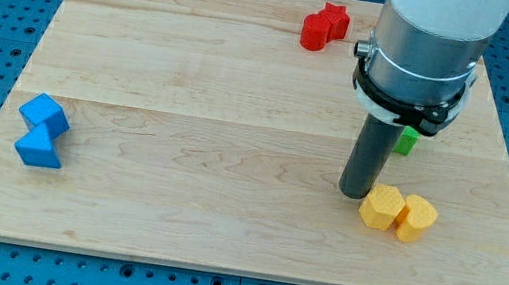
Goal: Push the blue blocks towards the bottom center of the board
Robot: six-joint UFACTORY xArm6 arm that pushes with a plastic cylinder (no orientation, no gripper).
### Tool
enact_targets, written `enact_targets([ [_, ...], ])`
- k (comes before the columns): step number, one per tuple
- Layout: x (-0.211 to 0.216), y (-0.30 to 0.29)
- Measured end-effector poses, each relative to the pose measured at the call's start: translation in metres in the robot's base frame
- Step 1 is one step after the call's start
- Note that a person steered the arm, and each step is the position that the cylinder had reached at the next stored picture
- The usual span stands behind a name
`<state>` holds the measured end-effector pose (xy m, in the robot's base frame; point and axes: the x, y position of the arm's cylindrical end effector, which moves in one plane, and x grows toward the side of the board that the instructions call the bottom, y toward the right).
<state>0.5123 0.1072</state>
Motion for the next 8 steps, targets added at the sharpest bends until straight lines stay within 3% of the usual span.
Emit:
enact_targets([
  [1,0.019,-0.010],
  [2,0.058,-0.077],
  [3,0.079,-0.157],
  [5,0.076,-0.347],
  [7,-0.002,-0.367],
  [8,0.005,-0.352],
])
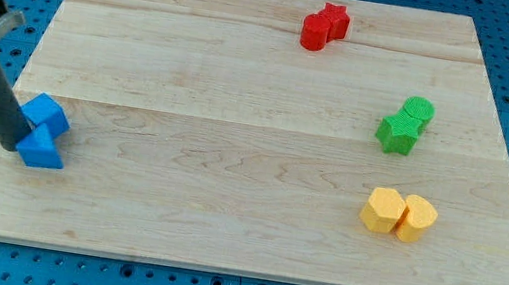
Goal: Push the blue blocks towards the bottom center of the board
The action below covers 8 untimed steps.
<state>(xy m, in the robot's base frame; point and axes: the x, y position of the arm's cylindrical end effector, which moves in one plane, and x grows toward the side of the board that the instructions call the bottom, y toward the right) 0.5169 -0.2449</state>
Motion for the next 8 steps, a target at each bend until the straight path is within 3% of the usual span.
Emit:
enact_targets([
  [3,0.005,0.129],
  [4,-0.012,0.095],
  [5,-0.074,0.089],
  [7,-0.126,-0.058],
  [8,-0.126,-0.060],
])
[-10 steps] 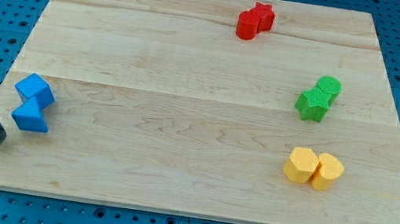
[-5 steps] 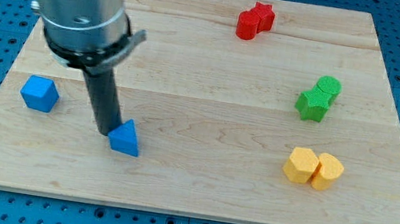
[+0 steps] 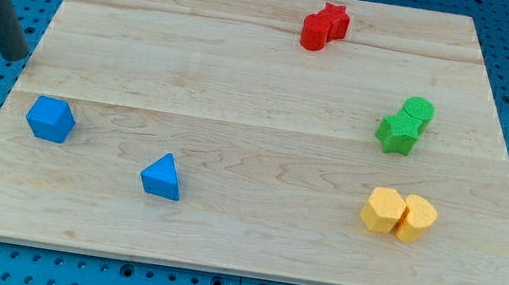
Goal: Push the blue blocks towards the bottom center of the board
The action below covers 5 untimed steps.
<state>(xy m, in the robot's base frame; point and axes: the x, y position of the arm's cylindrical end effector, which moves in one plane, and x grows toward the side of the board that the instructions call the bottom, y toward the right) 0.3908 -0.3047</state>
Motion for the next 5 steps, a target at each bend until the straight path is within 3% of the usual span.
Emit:
enact_targets([
  [2,0.083,0.022],
  [3,0.079,0.083],
  [5,0.113,0.123],
])
